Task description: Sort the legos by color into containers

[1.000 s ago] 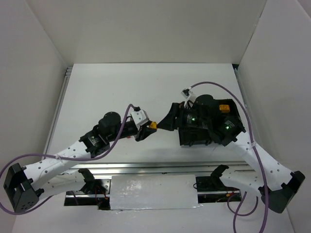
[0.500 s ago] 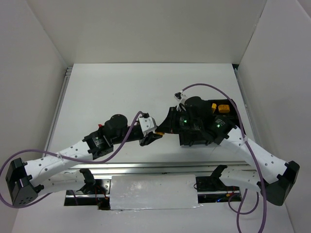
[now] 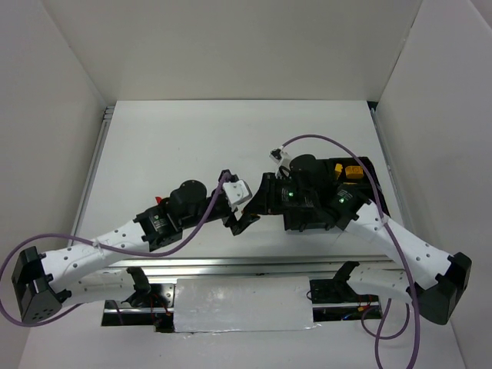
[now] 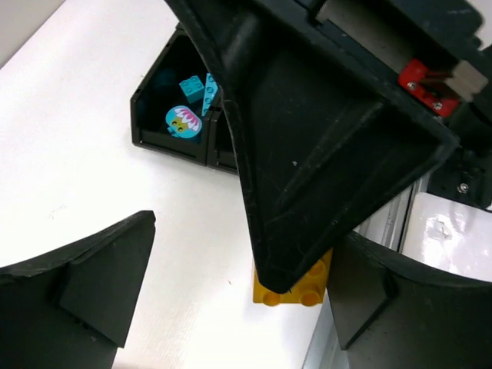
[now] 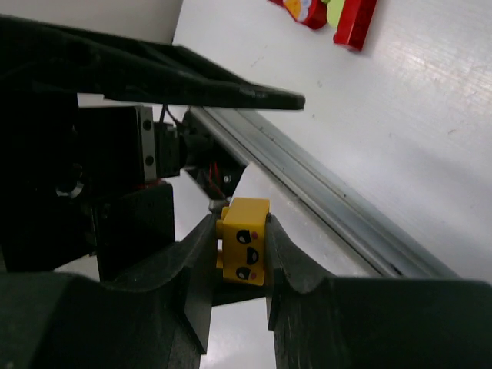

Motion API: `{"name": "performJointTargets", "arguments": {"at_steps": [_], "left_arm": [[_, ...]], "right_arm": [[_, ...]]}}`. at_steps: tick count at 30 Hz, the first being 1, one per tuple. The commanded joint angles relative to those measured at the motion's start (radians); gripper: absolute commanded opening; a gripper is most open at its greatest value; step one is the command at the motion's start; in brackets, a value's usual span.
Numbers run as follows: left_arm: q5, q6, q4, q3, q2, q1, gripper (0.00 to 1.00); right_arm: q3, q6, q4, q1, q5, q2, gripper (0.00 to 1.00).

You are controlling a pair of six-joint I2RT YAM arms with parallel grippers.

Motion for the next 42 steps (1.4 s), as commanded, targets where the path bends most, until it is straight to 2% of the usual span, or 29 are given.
{"name": "performJointTargets", "arguments": {"at_steps": [1, 6, 10, 11, 14, 15, 18, 20, 23, 25, 28, 31, 32, 33, 34, 36, 37, 42], "left_arm": [[-0.1, -0.026, 0.085, 0.044, 0.001, 0.003, 0.99], [-0.266, -0.115, 0.069, 0.075, 0.01, 0.003, 0.99], [-0.34, -0.158, 0.031, 0.092, 0.007, 0.003, 1.0], [-0.347, -0.164, 0.022, 0.094, -0.002, 0.003, 0.99], [-0.402, -0.224, -0.044, 0.11, -0.02, 0.003, 0.99], [-0.424, -0.279, -0.119, 0.136, -0.025, 0.003, 0.99], [-0.533, -0.404, -0.239, 0.184, -0.046, 0.003, 0.99], [-0.637, -0.506, -0.415, 0.208, -0.068, 0.004, 0.99], [-0.778, -0.639, -0.611, 0.236, -0.092, 0.012, 0.99], [-0.862, -0.748, -0.706, 0.244, -0.095, 0.03, 1.0], [-0.839, -0.798, -0.781, 0.215, -0.103, 0.136, 0.99], [-0.724, -0.802, -0.755, 0.166, -0.123, 0.266, 0.99], [-0.684, -0.799, -0.744, 0.154, -0.134, 0.291, 0.99], [-0.68, -0.804, -0.739, 0.141, -0.137, 0.325, 0.99], [-0.688, -0.824, -0.744, 0.124, -0.14, 0.337, 0.99], [-0.697, -0.838, -0.745, 0.106, -0.138, 0.368, 1.0], [-0.688, -0.845, -0.739, 0.103, -0.135, 0.377, 0.99], [-0.645, -0.875, -0.696, 0.069, -0.108, 0.409, 0.99]], "right_arm": [[0.001, -0.003, 0.065, 0.015, -0.051, -0.017, 0.0], [0.001, -0.026, 0.04, -0.006, 0.053, 0.017, 0.0], [-0.037, -0.031, 0.055, -0.126, 0.125, 0.08, 0.0], [-0.041, -0.031, 0.055, -0.204, 0.15, 0.089, 0.0], [-0.026, -0.053, 0.033, -0.345, 0.344, 0.127, 0.0], [-0.013, -0.066, -0.004, -0.379, 0.454, 0.141, 0.0], [0.056, -0.08, -0.05, -0.541, 0.561, 0.199, 0.0], [0.081, -0.08, -0.061, -0.667, 0.642, 0.233, 0.0], [0.116, -0.081, -0.06, -0.802, 0.619, 0.28, 0.01], [0.141, -0.083, -0.064, -0.832, 0.628, 0.31, 0.05], [0.182, -0.083, -0.072, -0.861, 0.644, 0.377, 0.12], [0.221, -0.087, -0.087, -0.879, 0.656, 0.449, 0.24], [0.242, -0.087, -0.099, -0.882, 0.653, 0.481, 0.43], [0.247, -0.089, -0.106, -0.892, 0.647, 0.491, 0.53], [0.248, -0.089, -0.106, -0.892, 0.644, 0.491, 0.68], [0.241, -0.092, -0.096, -0.892, 0.63, 0.48, 0.83], [0.241, -0.09, -0.093, -0.892, 0.636, 0.463, 0.99], [0.245, -0.096, -0.104, -0.849, 0.599, 0.375, 1.0]]}}
